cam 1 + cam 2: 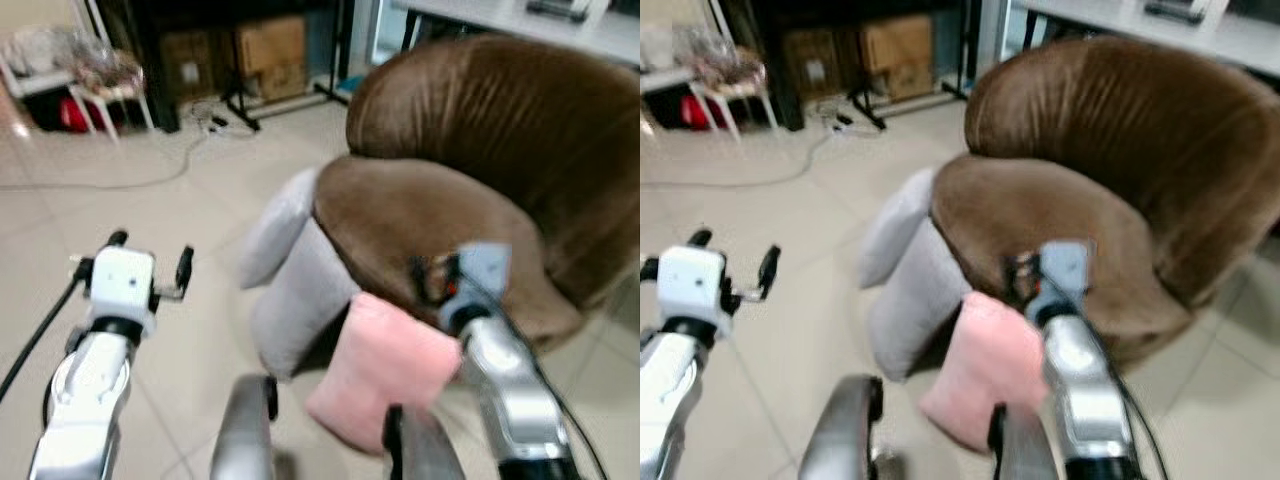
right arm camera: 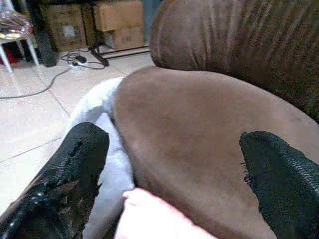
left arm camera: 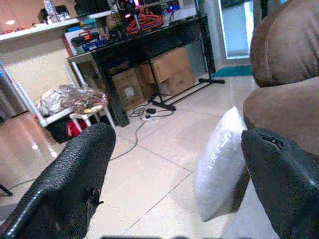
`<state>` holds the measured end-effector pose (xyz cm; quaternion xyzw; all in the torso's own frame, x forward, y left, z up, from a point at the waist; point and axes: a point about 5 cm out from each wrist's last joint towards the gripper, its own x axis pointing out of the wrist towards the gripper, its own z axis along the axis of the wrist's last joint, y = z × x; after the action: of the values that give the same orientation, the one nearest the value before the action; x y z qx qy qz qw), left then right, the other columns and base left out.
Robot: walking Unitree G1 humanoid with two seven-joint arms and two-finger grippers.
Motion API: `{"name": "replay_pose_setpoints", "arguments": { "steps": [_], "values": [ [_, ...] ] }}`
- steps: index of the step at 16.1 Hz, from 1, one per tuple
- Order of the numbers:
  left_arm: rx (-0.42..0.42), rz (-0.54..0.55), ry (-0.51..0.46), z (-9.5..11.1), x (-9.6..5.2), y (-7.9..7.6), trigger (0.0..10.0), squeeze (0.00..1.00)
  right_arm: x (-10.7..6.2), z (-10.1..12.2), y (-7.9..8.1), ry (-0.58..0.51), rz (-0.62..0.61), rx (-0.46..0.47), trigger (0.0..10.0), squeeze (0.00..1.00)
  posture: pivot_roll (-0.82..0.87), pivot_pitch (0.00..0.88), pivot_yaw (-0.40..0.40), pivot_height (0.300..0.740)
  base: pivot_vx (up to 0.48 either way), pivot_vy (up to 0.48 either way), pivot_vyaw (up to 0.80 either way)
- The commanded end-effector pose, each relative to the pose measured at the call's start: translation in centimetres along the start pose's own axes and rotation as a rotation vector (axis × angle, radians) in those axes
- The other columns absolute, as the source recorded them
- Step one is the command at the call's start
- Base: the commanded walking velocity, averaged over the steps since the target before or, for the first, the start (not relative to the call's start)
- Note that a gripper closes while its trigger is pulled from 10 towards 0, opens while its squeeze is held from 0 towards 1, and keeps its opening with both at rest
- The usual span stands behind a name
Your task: Move the pillow to the sofa from floor
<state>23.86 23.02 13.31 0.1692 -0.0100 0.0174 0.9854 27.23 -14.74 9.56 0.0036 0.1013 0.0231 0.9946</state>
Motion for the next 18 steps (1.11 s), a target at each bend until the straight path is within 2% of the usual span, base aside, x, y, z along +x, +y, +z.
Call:
{"name": "replay_pose_setpoints", "arguments": {
  "steps": [1,8,15,18],
  "values": [
    [0.005,0.009,-0.044,0.87,0.31,0.00,10.0,0.00,0.34,1.26,-0.54,-0.038,-0.013,-0.014,10.0,0.00,0.05,0.000,-0.048,0.581,0.000,0.000,0.00],
    [-0.022,0.016,-0.058,0.81,-0.27,0.01,10.0,0.04,0.78,0.92,-0.17,-0.010,0.005,-0.052,10.0,0.00,0.06,0.000,-0.083,0.581,0.000,0.000,0.00],
    [-0.021,0.011,-0.062,0.81,-0.34,-0.14,10.0,0.04,0.95,0.66,-0.25,0.013,0.001,-0.057,10.0,0.00,0.06,0.000,-0.090,0.581,0.253,0.000,0.00],
    [-0.012,-0.003,-0.067,0.96,-0.25,-0.02,10.0,0.04,1.03,0.45,-0.17,0.021,-0.014,-0.037,10.0,0.00,0.07,0.000,-0.068,0.581,0.254,0.000,-0.74]
  ]
}}
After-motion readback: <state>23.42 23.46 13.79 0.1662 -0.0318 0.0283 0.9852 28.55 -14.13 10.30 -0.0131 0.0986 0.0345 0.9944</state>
